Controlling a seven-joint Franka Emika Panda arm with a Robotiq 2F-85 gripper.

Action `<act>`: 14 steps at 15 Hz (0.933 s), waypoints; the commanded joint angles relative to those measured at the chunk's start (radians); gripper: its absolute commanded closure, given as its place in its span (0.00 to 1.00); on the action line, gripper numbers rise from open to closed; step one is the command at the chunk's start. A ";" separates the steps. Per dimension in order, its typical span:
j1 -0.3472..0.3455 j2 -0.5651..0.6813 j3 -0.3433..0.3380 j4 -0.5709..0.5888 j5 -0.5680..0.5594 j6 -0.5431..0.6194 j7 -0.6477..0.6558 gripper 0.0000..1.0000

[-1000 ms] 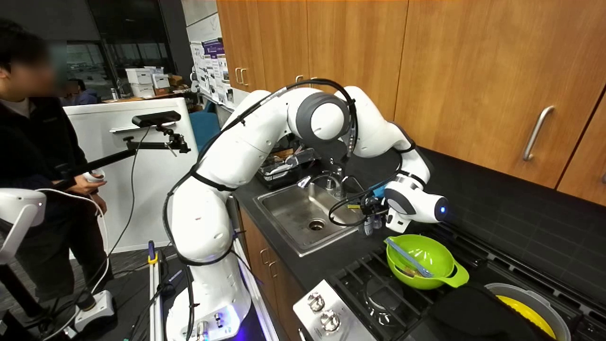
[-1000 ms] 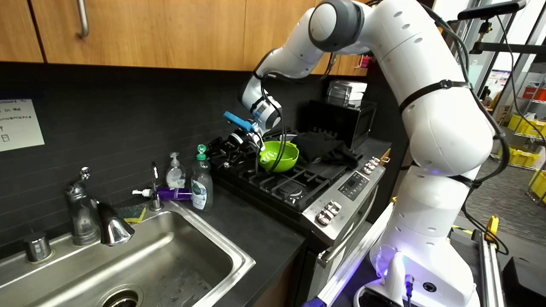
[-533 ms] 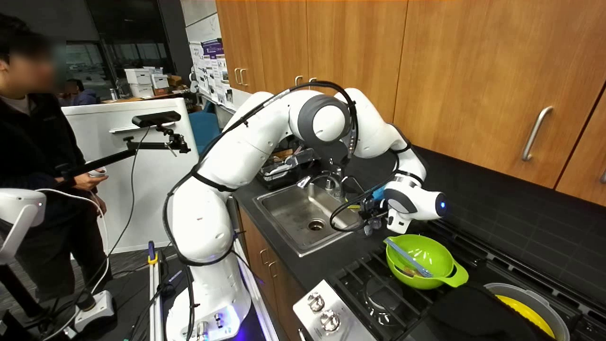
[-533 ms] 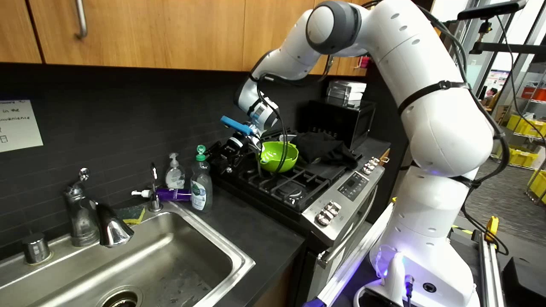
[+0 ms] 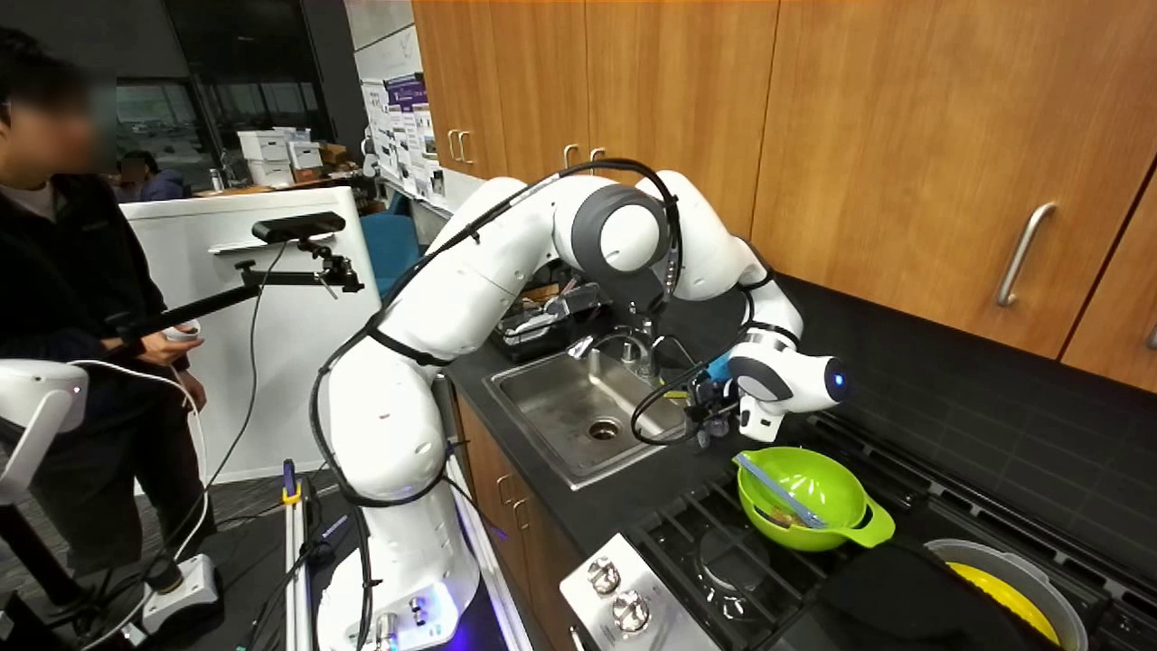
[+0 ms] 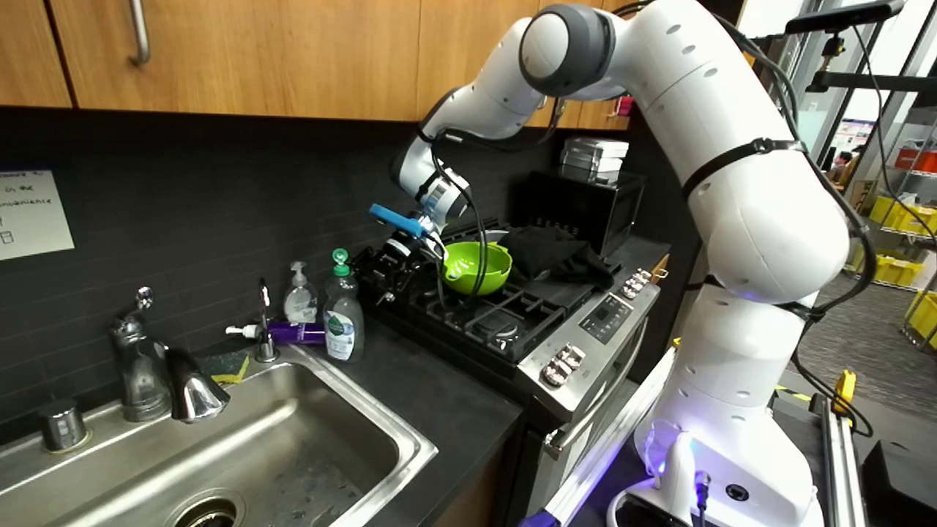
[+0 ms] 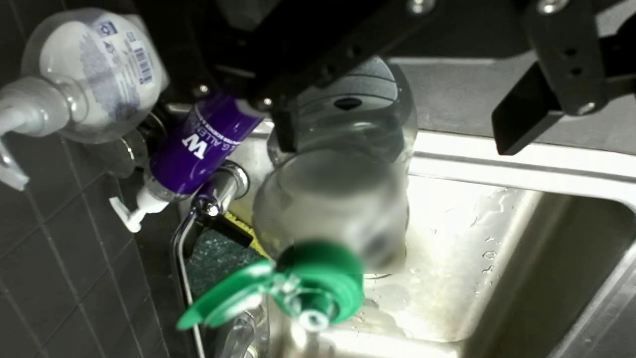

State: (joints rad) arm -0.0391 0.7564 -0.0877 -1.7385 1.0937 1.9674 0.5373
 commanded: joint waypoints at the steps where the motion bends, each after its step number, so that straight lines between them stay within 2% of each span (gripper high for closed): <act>1: 0.045 0.030 0.011 0.110 -0.040 0.016 0.076 0.00; 7: 0.038 0.026 0.016 0.106 -0.033 0.012 0.068 0.00; 8: 0.037 0.025 0.015 0.104 -0.032 0.013 0.067 0.25; 9: 0.036 0.024 0.016 0.104 -0.031 0.012 0.065 0.27; 11: 0.033 0.023 0.016 0.102 -0.028 0.011 0.062 0.39; 14: 0.030 0.022 0.016 0.101 -0.027 0.008 0.062 0.66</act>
State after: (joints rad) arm -0.0435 0.7570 -0.0820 -1.7377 1.0936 1.9686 0.5367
